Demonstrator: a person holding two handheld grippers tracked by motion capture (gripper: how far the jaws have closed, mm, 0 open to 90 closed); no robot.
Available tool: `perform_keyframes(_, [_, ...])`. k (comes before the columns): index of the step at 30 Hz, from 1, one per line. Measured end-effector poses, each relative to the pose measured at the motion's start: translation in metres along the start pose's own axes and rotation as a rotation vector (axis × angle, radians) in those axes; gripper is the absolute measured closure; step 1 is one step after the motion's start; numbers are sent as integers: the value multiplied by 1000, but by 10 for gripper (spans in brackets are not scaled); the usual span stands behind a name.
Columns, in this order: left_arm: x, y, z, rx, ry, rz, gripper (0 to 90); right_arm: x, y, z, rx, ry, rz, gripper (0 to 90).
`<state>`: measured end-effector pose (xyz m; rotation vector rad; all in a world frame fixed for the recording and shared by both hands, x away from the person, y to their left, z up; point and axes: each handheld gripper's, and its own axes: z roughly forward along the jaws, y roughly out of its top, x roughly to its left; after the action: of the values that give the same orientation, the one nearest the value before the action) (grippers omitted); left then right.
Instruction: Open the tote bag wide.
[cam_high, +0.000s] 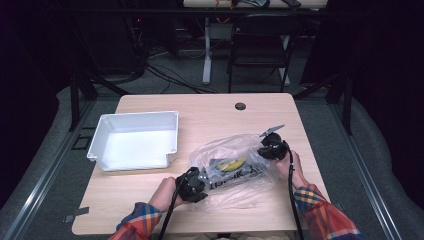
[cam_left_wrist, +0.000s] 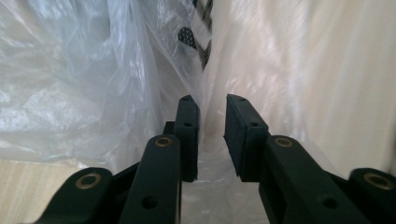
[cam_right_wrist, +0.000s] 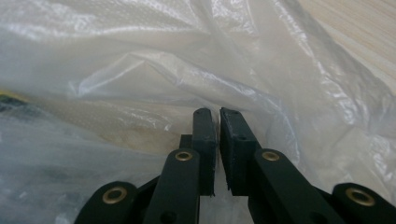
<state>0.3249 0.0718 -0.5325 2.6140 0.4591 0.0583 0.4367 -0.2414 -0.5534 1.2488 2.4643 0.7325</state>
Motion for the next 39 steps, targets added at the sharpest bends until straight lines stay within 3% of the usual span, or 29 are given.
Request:
perform_keyframes(2, [2,3,-14,-78,4,-49,628,-1,-1,-4,-16,5,7,842])
perform_keyframes(6, [7,14,-37,-180,42,-77,497,1,0,-11,-17,0,-9,843])
perform_keyframes(8, [12,20,-42,-214,111,-111,462,3,0,-12,-25,0,-19,844])
perform_keyframes(10, [16,25,-39,-204,164,-133,454,5,1,-12,-19,2,-25,845])
perform_keyframes(12, [22,29,-27,-164,201,-169,472,7,1,-11,-12,6,-33,845])
perform_keyframes(13, [25,30,-21,-140,198,-165,474,8,1,-10,-21,4,-35,845])
perform_keyframes(16, [31,32,-6,-80,221,-161,600,10,0,-9,-18,-4,-48,846])
perform_keyframes(19, [35,31,-3,-115,261,-198,821,9,-2,-10,-7,-9,-52,847])
perform_keyframes(21, [40,31,-4,-137,274,-240,853,7,-4,-8,-23,-1,-39,845])
perform_keyframes(23, [47,30,-6,-177,268,-291,855,7,-4,-8,-20,-11,-42,846])
perform_keyframes(24, [50,30,-6,-183,286,-318,854,7,-4,-8,-17,-13,-45,844])
perform_keyframes(27, [61,30,-1,-159,319,-373,855,7,-4,-6,-12,-12,-52,842])
perform_keyframes(29, [68,29,9,-114,321,-400,855,9,-3,-5,0,-24,-67,842])
perform_keyframes(31, [72,27,20,-70,313,-408,855,12,-3,-4,17,-50,-84,842])
perform_keyframes(34, [72,25,29,-10,294,-385,847,11,-3,-4,34,-53,-98,836])
perform_keyframes(39, [68,20,24,-6,261,-362,728,7,-7,-8,47,-29,-90,791])
